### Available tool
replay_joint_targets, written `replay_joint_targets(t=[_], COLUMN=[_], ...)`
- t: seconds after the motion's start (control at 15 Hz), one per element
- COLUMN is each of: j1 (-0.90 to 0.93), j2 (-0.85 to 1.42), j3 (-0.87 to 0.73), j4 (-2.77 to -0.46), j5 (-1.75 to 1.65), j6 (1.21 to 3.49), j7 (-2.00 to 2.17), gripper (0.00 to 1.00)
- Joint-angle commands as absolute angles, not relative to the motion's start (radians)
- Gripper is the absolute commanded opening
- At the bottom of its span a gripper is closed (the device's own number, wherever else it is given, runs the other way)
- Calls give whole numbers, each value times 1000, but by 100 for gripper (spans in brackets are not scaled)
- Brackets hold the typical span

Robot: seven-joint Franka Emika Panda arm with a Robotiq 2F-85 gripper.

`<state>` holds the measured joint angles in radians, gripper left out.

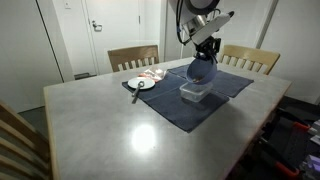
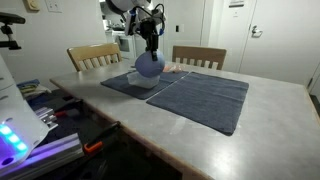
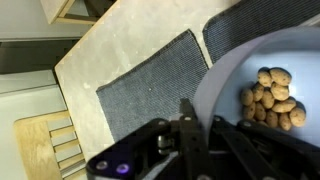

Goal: Pour the contents from the blue bowl into the clear bowl then place the blue bowl on the table

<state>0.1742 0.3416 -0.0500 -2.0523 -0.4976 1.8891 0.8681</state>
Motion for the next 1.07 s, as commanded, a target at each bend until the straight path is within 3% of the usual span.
replay_joint_targets(t=[0.0, 1.0], j1=[187, 255], j2=[373, 380], j3=[-41, 6], j4=[-2008, -1985], j5=[-516, -582], j6=[1828, 1628], j7=[888, 1033], gripper=[2, 2])
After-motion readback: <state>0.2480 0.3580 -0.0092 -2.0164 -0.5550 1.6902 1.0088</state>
